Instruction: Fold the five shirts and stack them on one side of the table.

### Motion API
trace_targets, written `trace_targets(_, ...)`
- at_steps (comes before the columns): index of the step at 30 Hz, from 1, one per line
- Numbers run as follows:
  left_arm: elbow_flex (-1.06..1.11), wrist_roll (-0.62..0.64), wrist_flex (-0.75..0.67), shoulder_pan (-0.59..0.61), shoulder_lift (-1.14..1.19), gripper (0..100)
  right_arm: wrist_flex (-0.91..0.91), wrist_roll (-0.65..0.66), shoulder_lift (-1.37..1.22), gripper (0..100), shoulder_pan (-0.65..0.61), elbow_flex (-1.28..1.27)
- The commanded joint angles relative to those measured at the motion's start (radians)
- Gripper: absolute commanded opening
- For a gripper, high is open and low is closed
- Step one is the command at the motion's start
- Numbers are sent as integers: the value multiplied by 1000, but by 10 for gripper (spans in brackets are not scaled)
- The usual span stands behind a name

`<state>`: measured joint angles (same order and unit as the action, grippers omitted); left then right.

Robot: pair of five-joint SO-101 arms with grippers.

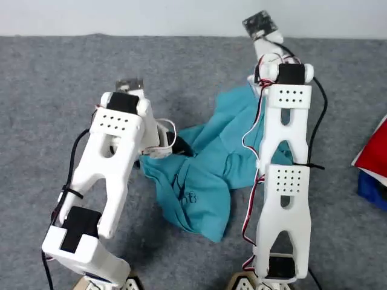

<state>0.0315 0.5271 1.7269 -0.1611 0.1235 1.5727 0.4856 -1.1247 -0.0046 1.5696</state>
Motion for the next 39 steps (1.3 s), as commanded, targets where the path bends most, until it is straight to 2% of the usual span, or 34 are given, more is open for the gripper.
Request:
trace_targets(1, 51, 9, 31, -5, -48, 467, 76, 71, 41, 244, 12, 8)
trace_targets(7, 97, 11, 29, -5, -48, 467, 225, 146, 30, 166, -15, -14)
trace_targets(10, 97, 11, 29, -5, -48, 467, 188, 153, -15, 136, -19, -48)
trace_targets(15, 97, 11, 31, 3, -49, 467, 91, 147, -111, 195, -19, -57)
trace_targets(21, 97, 11, 31, 0, -49, 467, 41, 149, -223, 195, -21, -51)
trace_targets(23, 97, 11, 31, -5, -49, 467, 39, 152, -228, 162, -30, -51)
trace_targets(27, 97, 11, 31, -5, -49, 467, 38, 153, -229, 5, -33, -51)
trace_targets(33, 97, 11, 31, -5, -49, 467, 79, 207, -222, 9, -18, -38)
trace_targets(39, 97, 11, 31, -5, -49, 467, 205, 216, -176, 9, -19, 121)
